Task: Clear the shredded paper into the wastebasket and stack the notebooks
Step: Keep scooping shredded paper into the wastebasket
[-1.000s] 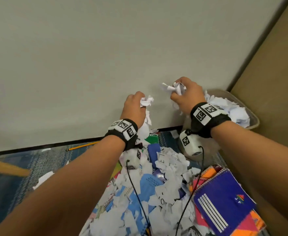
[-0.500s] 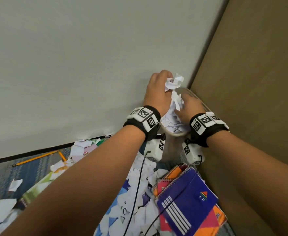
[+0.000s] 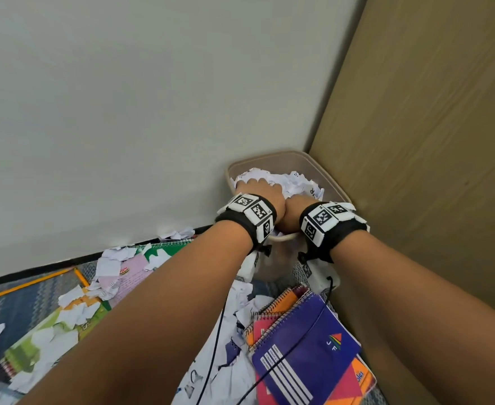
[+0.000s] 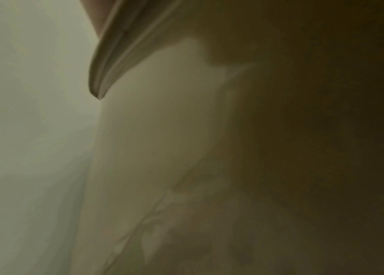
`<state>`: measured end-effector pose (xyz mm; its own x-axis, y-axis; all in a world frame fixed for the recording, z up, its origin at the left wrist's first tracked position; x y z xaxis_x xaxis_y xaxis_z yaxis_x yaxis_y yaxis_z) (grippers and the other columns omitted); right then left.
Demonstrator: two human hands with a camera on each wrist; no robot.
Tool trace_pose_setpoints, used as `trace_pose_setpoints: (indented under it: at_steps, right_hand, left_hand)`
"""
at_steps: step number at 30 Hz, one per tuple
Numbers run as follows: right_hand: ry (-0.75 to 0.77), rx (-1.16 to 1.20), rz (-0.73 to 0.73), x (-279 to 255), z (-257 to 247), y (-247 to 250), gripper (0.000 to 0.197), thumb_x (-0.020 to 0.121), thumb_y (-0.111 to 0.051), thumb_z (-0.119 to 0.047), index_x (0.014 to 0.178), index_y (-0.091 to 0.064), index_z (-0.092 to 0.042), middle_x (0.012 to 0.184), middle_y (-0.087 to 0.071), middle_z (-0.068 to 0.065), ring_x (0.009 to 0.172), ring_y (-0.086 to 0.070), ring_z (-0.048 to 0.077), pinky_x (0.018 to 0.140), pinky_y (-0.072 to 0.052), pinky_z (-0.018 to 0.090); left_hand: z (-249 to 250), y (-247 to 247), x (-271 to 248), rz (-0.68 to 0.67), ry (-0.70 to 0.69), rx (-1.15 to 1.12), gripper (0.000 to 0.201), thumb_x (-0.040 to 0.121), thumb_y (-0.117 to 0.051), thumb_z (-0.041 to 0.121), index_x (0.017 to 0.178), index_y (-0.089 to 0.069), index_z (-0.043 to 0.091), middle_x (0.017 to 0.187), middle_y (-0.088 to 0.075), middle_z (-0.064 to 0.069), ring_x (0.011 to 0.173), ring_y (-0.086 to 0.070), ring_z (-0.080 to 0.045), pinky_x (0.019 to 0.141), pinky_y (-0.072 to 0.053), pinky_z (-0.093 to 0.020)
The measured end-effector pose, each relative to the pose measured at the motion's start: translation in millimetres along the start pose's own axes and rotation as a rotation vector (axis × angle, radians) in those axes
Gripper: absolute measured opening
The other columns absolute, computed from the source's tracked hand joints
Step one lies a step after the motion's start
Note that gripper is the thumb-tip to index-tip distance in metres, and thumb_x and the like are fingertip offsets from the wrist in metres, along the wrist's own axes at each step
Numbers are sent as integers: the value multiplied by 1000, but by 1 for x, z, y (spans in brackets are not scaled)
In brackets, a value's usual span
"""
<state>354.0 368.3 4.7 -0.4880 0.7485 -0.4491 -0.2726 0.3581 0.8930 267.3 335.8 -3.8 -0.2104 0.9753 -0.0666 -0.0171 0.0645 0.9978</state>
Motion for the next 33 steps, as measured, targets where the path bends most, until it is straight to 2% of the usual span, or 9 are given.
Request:
trace_pose_setpoints:
  at_steps: [4, 11, 13, 17, 22, 25, 28, 31, 33]
  right_hand:
    - [-9, 18, -47, 1, -2, 1, 35, 92, -57, -33, 122, -61, -16, 129, -60, 7, 122, -52, 27, 106, -37, 39]
    - [-65, 138, 185, -7, 5, 17, 42, 89, -60, -34, 119, -60, -5, 123, -62, 13, 114, -57, 32, 97, -43, 37]
    - [-84, 208, 261, -9, 5, 28, 42, 86, -64, -30, 118, -58, -4, 121, -63, 14, 112, -58, 33, 93, -45, 37]
    - [-13, 316, 321, -23, 1, 54, 71, 71, -79, -41, 130, -51, -14, 126, -59, 5, 116, -57, 26, 93, -46, 31]
    - [-83, 315, 292, -43, 7, 88, 101, 60, -87, -52, 141, -39, -13, 137, -53, 7, 122, -53, 27, 94, -44, 34]
    - [-137, 225, 266, -52, 13, 100, 76, 68, -82, -49, 130, -52, -18, 125, -60, 1, 110, -58, 25, 82, -43, 30]
    - [-204, 83, 228, -62, 21, 97, 32, 75, -75, -42, 92, -64, -17, 89, -66, 4, 79, -60, 23, 59, -40, 26]
    - [-273, -131, 115, -67, 23, 72, 24, 73, -73, -33, 68, -55, -18, 69, -55, -3, 75, -58, 25, 65, -44, 25]
    - [-295, -184, 114, -66, 20, 59, 14, 79, -70, -28, 81, -61, -17, 73, -55, -1, 80, -58, 27, 70, -48, 28]
  left_hand:
    - [1, 4, 0, -103, -65, 5, 34, 91, -46, 26, 121, -58, 16, 121, -62, -8, 109, -58, -29, 88, -45, -40]
    - [-8, 33, -8, 30, -33, -450, 54, 83, -56, 30, 135, -44, 24, 139, -46, -1, 125, -47, -31, 101, -37, -55]
    - [-17, 41, -13, 87, -63, -542, 55, 84, -56, 28, 137, -45, 23, 143, -45, -1, 127, -47, -29, 105, -37, -51]
    - [-40, 55, -30, 186, -63, -663, 51, 89, -52, 26, 138, -44, 35, 152, -35, 9, 135, -39, -19, 111, -29, -46]
    - [-70, 62, -56, 262, -105, -701, 23, 92, -52, 29, 111, -64, 34, 142, -48, 5, 129, -46, -19, 108, -32, -49]
    - [-86, 55, -70, 258, -115, -681, 17, 92, -54, 28, 104, -66, 31, 126, -58, 6, 118, -52, -17, 105, -38, -44]
    - [-97, 43, -83, 220, -135, -663, 21, 91, -55, 28, 109, -65, 32, 126, -58, 7, 118, -52, -18, 103, -40, -43]
    - [-100, 35, -93, 170, -131, -633, 31, 89, -53, 33, 120, -59, 31, 132, -55, 5, 123, -49, -20, 104, -39, -45]
    - [-101, 33, -98, 135, -131, -589, 42, 82, -47, 42, 121, -58, 31, 132, -54, 3, 123, -49, -21, 103, -39, -47]
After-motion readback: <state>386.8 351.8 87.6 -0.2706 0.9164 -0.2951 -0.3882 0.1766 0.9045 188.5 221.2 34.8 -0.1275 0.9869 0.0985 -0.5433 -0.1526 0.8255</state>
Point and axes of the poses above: each hand's wrist, its own x-axis towards the middle knuckle, its own y-axis out of the back of the hand, z = x × y, the point moved 1 cm from there along x, towards the middle knuckle
